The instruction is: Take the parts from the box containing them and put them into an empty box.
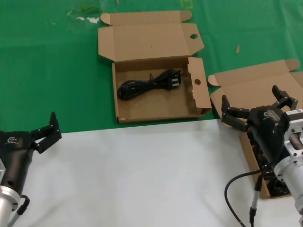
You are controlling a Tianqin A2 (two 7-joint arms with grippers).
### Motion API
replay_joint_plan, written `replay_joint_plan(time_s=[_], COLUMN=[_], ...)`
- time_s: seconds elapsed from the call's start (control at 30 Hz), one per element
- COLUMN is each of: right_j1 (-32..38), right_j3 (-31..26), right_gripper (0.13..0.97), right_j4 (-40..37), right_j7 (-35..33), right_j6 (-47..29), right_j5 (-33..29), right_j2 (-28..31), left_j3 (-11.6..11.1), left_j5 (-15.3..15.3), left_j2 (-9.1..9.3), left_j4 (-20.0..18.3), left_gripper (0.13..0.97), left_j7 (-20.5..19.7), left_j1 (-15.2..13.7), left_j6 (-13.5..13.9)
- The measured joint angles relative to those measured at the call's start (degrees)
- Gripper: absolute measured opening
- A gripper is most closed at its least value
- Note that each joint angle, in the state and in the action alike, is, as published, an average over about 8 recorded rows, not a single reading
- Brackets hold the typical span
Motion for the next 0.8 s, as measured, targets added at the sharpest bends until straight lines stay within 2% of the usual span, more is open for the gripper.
replay_joint_plan(time_s=[0.8], right_j1=[0.0], right_j3=[0.0], right_gripper=[0.966], right_j4=[0.0], right_j7=[0.0], right_j6=[0.0], right_j5=[0.0], right_j2=[0.0], left_j3=[0.0], left_j5=[0.0], left_j2=[0.0], left_j4=[0.0], left_gripper=[0.966], left_j7=[0.0], left_j1=[0.0], left_j6=[0.0])
